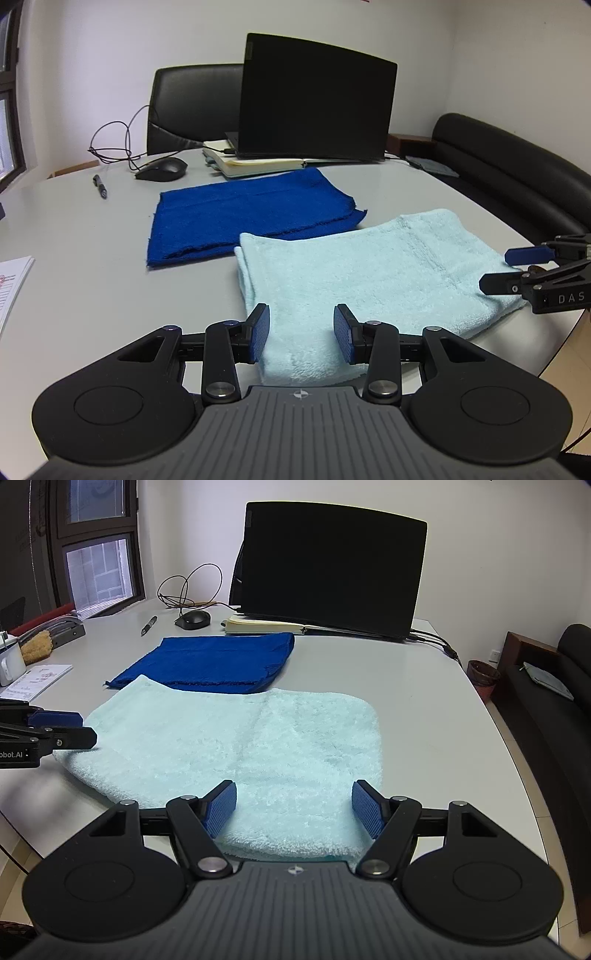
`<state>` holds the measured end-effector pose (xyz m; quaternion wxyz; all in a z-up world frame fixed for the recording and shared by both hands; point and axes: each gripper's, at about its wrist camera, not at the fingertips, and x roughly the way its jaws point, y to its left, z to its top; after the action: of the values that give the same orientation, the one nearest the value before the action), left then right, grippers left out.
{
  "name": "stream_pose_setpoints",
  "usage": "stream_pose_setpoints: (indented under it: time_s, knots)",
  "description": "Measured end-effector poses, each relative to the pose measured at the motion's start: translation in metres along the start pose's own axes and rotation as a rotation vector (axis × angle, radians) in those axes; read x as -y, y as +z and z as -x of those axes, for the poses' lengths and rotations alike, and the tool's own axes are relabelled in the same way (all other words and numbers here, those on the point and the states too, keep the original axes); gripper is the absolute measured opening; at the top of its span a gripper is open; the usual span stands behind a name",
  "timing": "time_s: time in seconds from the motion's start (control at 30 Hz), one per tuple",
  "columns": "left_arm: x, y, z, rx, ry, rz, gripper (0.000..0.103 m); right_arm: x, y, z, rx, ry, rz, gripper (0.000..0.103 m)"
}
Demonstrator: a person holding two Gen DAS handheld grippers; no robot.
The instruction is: Fold towel
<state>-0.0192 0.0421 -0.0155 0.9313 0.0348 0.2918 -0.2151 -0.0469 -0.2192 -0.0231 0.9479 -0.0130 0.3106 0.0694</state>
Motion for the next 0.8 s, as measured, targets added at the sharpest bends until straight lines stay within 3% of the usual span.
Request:
stream_pose_setpoints:
  time_s: [0.4, 0.8]
  knots:
    - [-0.014, 0.001, 0.014, 0.018, 0.022, 0.027, 0.043, -0.018, 0.004, 0.002, 0.011, 0.014, 0.001, 0.07]
    - [-0.013, 0.006, 0.03, 0.078, 0.101, 0.086, 0.074, -0.024, 0.011, 0.003, 0.033, 0.024, -0.013, 0.07]
